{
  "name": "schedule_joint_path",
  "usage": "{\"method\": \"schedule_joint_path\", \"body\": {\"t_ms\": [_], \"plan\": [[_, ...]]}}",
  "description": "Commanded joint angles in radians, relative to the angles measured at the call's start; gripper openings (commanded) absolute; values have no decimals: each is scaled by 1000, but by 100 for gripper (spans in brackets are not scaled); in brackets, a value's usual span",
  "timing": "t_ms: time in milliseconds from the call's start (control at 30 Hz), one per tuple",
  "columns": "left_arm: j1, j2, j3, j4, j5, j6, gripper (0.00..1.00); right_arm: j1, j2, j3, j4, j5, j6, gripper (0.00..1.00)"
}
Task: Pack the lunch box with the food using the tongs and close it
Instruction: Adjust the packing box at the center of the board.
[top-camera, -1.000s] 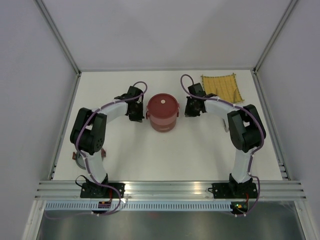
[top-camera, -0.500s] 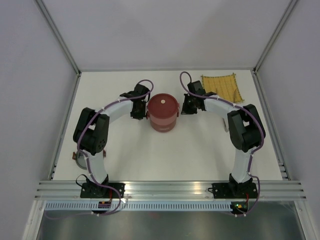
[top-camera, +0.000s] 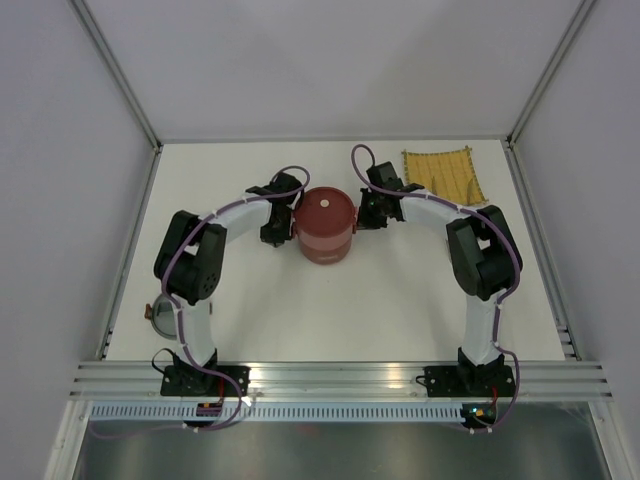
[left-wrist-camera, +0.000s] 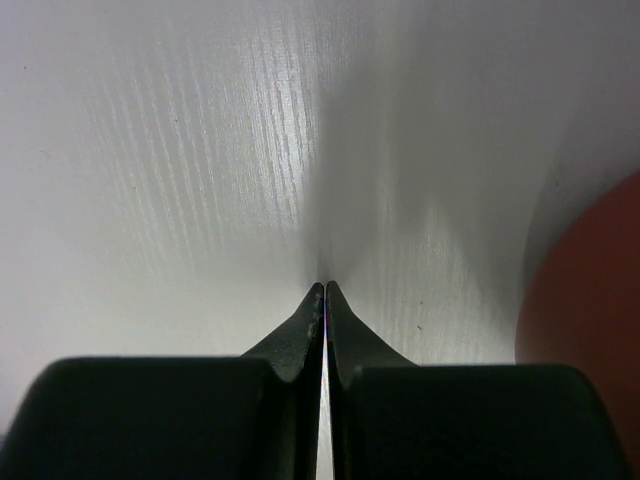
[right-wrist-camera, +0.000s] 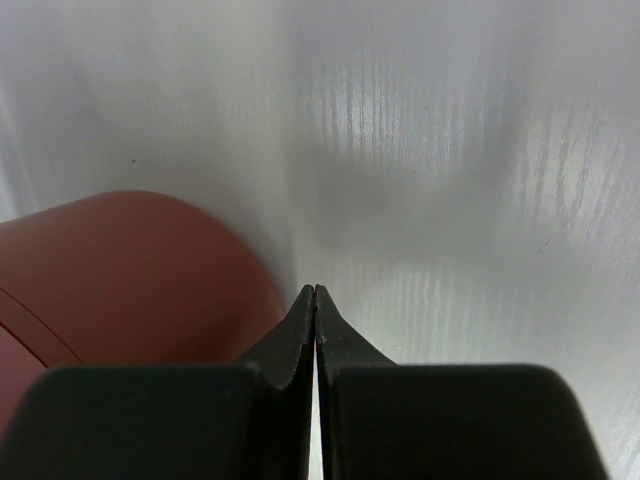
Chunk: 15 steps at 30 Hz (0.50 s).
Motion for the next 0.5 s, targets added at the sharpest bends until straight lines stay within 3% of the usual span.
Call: {"method": "schedule_joint_path", "body": {"t_ms": [0, 467], "plan": [[-6, 26, 57, 5, 28, -59, 4, 36, 20, 39, 29, -21, 25, 0], [-15, 67, 109, 31, 97, -138, 2, 70, 30, 20, 54, -27, 42, 0]]}}
